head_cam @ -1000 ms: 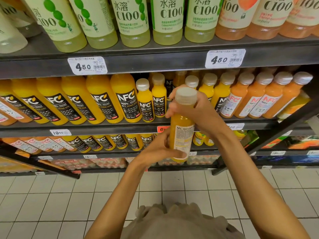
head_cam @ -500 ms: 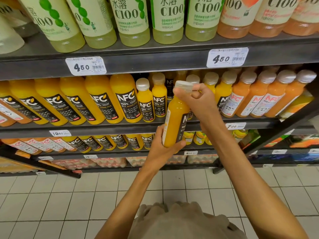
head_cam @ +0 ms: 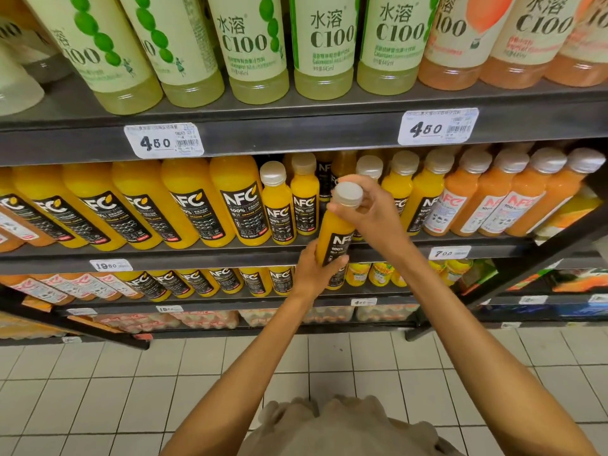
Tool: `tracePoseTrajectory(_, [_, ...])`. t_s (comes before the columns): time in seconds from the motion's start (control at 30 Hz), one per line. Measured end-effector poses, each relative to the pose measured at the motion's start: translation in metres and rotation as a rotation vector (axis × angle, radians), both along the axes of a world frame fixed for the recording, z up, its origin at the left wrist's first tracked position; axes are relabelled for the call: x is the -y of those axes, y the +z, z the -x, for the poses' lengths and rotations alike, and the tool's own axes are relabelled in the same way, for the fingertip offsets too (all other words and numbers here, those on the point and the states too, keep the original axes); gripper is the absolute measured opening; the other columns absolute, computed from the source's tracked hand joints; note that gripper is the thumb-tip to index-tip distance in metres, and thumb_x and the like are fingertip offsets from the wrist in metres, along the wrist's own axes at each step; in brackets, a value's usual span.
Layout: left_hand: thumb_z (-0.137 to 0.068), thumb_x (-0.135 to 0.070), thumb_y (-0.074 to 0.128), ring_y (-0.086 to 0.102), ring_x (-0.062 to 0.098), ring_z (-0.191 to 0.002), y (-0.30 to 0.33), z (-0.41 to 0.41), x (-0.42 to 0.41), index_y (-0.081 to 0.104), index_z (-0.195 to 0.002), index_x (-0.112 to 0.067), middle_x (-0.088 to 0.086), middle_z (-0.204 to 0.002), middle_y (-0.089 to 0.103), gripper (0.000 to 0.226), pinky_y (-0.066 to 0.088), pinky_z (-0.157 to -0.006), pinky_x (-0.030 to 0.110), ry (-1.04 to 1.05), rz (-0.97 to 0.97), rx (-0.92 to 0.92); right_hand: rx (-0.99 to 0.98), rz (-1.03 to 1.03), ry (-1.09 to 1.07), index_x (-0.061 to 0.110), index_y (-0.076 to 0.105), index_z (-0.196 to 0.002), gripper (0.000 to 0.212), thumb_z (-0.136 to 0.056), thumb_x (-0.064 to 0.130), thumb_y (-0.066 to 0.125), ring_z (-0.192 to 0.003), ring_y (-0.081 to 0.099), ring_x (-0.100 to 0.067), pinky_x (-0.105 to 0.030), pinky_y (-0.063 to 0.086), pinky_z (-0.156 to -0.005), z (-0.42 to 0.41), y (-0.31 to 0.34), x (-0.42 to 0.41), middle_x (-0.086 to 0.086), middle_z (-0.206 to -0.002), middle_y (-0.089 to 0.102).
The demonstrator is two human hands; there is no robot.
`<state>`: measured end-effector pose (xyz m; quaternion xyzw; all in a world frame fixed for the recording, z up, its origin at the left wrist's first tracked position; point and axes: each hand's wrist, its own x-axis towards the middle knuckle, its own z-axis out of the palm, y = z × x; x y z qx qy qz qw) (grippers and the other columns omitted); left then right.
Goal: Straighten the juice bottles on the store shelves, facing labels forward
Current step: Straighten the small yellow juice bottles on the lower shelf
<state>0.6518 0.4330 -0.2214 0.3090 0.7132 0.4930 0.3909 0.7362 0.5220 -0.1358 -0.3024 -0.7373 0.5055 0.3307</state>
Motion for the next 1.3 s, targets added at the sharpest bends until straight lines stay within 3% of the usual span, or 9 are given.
tracePoseTrajectory(0.13, [-0.081, -0.019, 0.073, 0.055, 0.032, -0.116, -0.007, 0.007, -0.022, 0.062, -0.116, -0.002, 0.016, -0.115, 0.066, 0.041, 0.044, -0.098, 0.047, 0.124, 0.035, -0.137, 0.033, -0.139, -0.026, 0.010, 0.055, -0.118, 0.045, -0.079, 0.017, 0.076, -0.100, 0.061, -0.023, -0.037, 0.054, -0.082, 0.011, -0.006, 0.000, -0.008, -0.111, 0.062])
tracePoseTrajectory(0.27, [-0.081, -0.033, 0.073, 0.048, 0.033, -0.122, -0.015, 0.016, -0.029, 0.060, -0.119, -0.005, 0.018, -0.121, 0.061, 0.049, 0.040, -0.101, 0.045, 0.095, 0.163, -0.197, 0.092, -0.243, -0.064, 0.009, 0.054, -0.119, 0.048, -0.078, 0.020, 0.077, -0.095, 0.060, -0.019, -0.030, 0.052, -0.073, 0.020, -0.010, -0.002, 0.003, -0.104, 0.057])
tracePoseTrajectory(0.4, [-0.080, -0.035, 0.073, 0.056, 0.038, -0.110, -0.012, 0.018, -0.037, 0.062, -0.114, -0.001, 0.024, -0.116, 0.060, 0.049, 0.045, -0.094, 0.049, 0.105, 0.199, -0.120, 0.122, -0.285, -0.088, 0.009, 0.054, -0.117, 0.046, -0.078, 0.022, 0.077, -0.092, 0.058, -0.016, -0.021, 0.048, -0.069, 0.026, -0.010, -0.007, 0.004, -0.100, 0.057])
tracePoseTrajectory(0.6, [-0.079, -0.018, 0.076, 0.054, 0.045, -0.111, -0.014, 0.009, -0.044, 0.067, -0.100, 0.002, 0.024, -0.106, 0.065, 0.031, 0.048, -0.091, 0.053, 0.249, 0.132, 0.067, 0.260, -0.535, -0.091, 0.001, 0.053, -0.122, 0.051, -0.080, 0.018, 0.075, -0.104, 0.054, -0.026, -0.011, 0.030, -0.079, 0.029, -0.006, -0.011, -0.017, -0.115, 0.057])
tracePoseTrajectory(0.73, [-0.079, -0.020, 0.076, 0.063, 0.035, -0.100, -0.016, 0.006, -0.044, 0.068, -0.093, 0.002, 0.017, -0.096, 0.070, 0.027, 0.050, -0.092, 0.047, 0.328, 0.129, 0.081, 0.361, -0.792, -0.045, -0.002, 0.058, -0.119, 0.044, -0.078, 0.004, 0.073, -0.103, 0.055, -0.035, -0.032, 0.044, -0.083, 0.021, 0.002, -0.011, -0.020, -0.110, 0.060])
tracePoseTrajectory(0.83, [-0.081, -0.014, 0.074, 0.065, 0.034, -0.100, -0.014, 0.005, -0.045, 0.065, -0.100, 0.006, 0.020, -0.104, 0.069, 0.028, 0.050, -0.092, 0.047, 0.383, 0.090, 0.164, 0.466, -0.930, -0.086, -0.002, 0.062, -0.114, 0.038, -0.078, 0.005, 0.072, -0.094, 0.057, -0.038, -0.042, 0.043, -0.080, 0.020, 0.005, -0.012, -0.018, -0.102, 0.064])
tracePoseTrajectory(1.0, [-0.084, -0.015, 0.071, 0.059, 0.032, -0.113, -0.010, 0.006, -0.047, 0.057, -0.110, -0.006, 0.009, -0.123, 0.060, 0.031, 0.045, -0.101, 0.044, 0.387, 0.090, 0.243, 0.584, -1.086, -0.229, 0.003, 0.069, -0.102, 0.033, -0.074, 0.019, 0.078, -0.075, 0.061, -0.030, -0.034, 0.045, -0.068, 0.024, 0.009, -0.017, -0.011, -0.080, 0.068])
tracePoseTrajectory(1.13, [-0.088, -0.013, 0.067, 0.051, 0.024, -0.123, -0.006, 0.008, -0.050, 0.048, -0.134, -0.001, 0.003, -0.128, 0.054, 0.051, 0.041, -0.106, 0.040, 0.344, 0.103, 0.285, 0.686, -1.122, -0.328, 0.008, 0.072, -0.091, 0.015, -0.079, 0.017, 0.073, -0.073, 0.063, -0.026, -0.030, 0.043, -0.068, 0.030, 0.009, -0.017, -0.006, -0.074, 0.070])
tracePoseTrajectory(1.3, [-0.091, -0.002, 0.058, 0.054, 0.021, -0.118, -0.005, 0.016, -0.041, 0.051, -0.129, 0.000, 0.008, -0.123, 0.058, 0.039, 0.042, -0.106, 0.041, 0.327, 0.086, 0.329, 0.631, -0.992, -0.231, 0.005, 0.066, -0.071, 0.022, -0.080, 0.024, 0.072, -0.056, 0.061, -0.027, -0.032, 0.041, -0.057, 0.045, 0.017, -0.012, -0.010, -0.057, 0.062])
